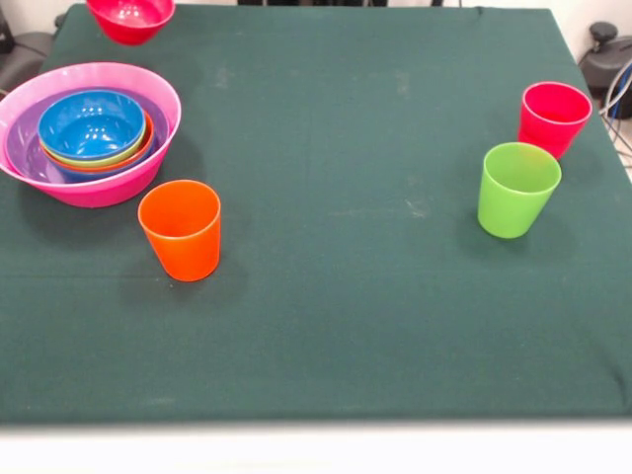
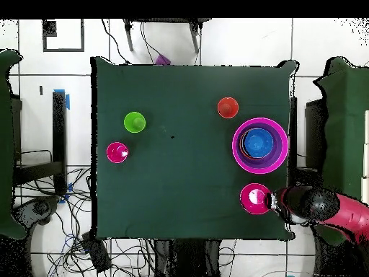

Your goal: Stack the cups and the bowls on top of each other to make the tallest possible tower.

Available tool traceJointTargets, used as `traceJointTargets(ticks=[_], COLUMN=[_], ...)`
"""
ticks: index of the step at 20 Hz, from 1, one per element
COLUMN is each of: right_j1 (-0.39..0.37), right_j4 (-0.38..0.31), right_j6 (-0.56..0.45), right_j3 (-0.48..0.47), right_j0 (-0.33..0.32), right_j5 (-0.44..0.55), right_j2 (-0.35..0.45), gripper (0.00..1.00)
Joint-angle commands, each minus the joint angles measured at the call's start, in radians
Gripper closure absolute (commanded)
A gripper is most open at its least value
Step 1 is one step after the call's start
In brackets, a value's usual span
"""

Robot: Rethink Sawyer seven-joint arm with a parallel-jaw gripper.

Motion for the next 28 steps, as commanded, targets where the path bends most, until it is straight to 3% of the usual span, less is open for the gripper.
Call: traceJointTargets(ticks=[1, 9, 15, 28], right_j1=[0.003, -0.028, -0.018, 0.059], right_j4=[-0.035, -0.033, -0.058, -0.112], right_j6=[-0.363, -0.380, -0.372, -0.395], right_j3=[-0.083, -0.162, -0.214, -0.339], right_j0=[0.017, 0.028, 0.039, 0.043], right_j5=[0.118, 0.265, 0.317, 0.293], right_j2=[0.149, 0.185, 0.210, 0.264], gripper=[1.00, 1.00, 1.00, 1.00])
